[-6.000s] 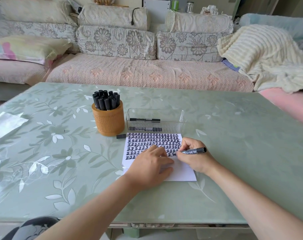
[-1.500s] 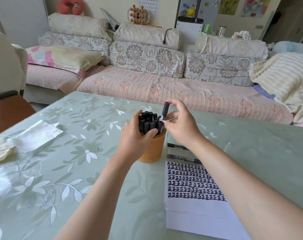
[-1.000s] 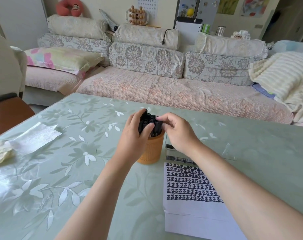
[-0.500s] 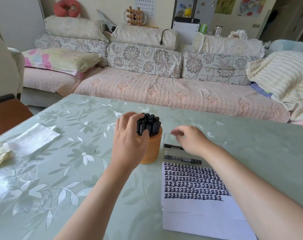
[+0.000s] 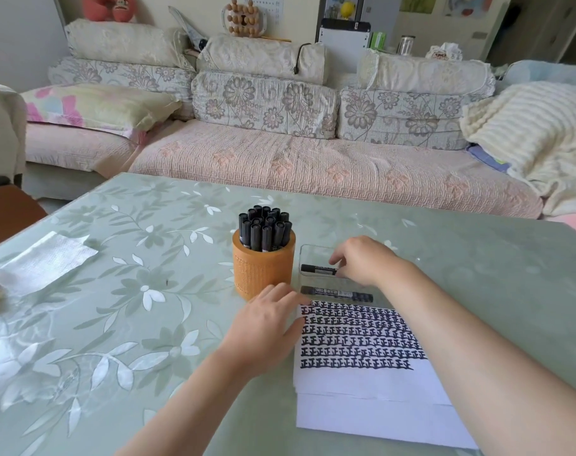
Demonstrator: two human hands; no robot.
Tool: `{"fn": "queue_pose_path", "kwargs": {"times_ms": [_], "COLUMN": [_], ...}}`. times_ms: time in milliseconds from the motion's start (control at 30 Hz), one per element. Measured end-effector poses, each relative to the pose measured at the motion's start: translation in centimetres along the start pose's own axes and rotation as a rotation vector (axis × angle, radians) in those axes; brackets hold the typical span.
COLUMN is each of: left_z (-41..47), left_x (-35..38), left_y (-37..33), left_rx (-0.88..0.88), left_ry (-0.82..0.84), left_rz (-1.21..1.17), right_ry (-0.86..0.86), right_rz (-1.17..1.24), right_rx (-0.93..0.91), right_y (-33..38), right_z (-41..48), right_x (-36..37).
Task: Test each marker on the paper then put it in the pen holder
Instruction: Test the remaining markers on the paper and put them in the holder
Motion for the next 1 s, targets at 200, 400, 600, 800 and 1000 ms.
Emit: {"fn": "queue_pose_path", "kwargs": {"times_ms": [200, 400, 600, 800, 1000], "left_z": [-0.1, 0.0, 0.0, -0.3, -1.0], "left_x": [0.8, 0.7, -1.2, -4.3, -4.4], "left_y": [0.3, 0.2, -0.4, -2.0, -4.6], "left_rx": [0.019, 0.008, -0.053, -0.059, 0.028], "left_ry": [0.004, 0.021, -0.073, -0.214, -0.178], "left_rz": [0.050, 0.047, -0.070, -0.123, -0.101], "right_ry": [0.029, -0.010, -0.049, -0.033, -0.088], "right_rz": [-0.009, 0.029, 0.002, 0.088, 0.427], "right_rx": [-0.005, -0.072, -0.069, -0.096, -0.099], "right_y": [-0.3, 0.8, 2.1, 2.9, 2.6], "right_z": [0.7, -1.2, -4.7, -9.2, -12.1], "right_x": [0.4, -2.2, -4.1, -3.5, -2.1]}}
Point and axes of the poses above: each hand's wrist, its own z-axis towards the middle knuckle, its own x-axis out of the palm, y = z × x, the point moved 10 cm from there along z, towards the middle knuckle
